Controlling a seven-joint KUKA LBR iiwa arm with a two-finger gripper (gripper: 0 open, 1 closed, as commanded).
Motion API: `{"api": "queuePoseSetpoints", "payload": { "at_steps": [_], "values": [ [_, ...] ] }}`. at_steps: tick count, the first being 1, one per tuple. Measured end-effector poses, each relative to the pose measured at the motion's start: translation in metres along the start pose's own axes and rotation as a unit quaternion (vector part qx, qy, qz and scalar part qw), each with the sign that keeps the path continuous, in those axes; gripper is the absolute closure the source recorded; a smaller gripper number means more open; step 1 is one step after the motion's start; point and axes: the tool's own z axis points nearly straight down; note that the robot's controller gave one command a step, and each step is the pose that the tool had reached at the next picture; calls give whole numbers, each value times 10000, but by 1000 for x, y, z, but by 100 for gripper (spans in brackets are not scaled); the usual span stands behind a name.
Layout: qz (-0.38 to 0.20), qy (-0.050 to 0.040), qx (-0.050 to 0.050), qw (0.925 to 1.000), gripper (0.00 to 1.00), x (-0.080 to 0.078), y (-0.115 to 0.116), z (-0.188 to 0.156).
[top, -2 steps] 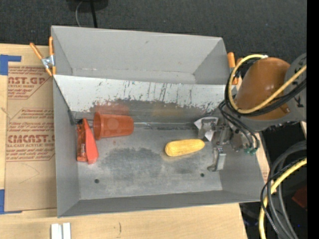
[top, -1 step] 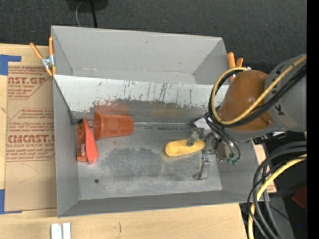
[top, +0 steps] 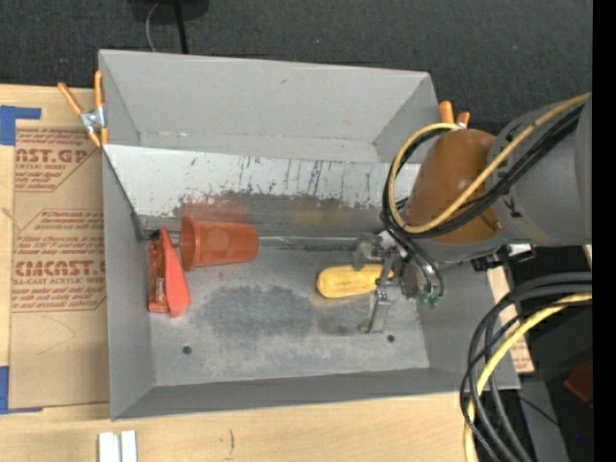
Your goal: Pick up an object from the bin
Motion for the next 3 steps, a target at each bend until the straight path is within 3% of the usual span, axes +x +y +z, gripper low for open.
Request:
{"api": "queuePoseSetpoints", "payload": {
  "at_steps": [1,2,3],
  "values": [
    [-1267,2,-2,9919,0,-11,3,13],
    [496,-17,-3,9988,100,-33,22,8],
    [495,-17,-3,9988,100,-33,22,8]
  ]
}}
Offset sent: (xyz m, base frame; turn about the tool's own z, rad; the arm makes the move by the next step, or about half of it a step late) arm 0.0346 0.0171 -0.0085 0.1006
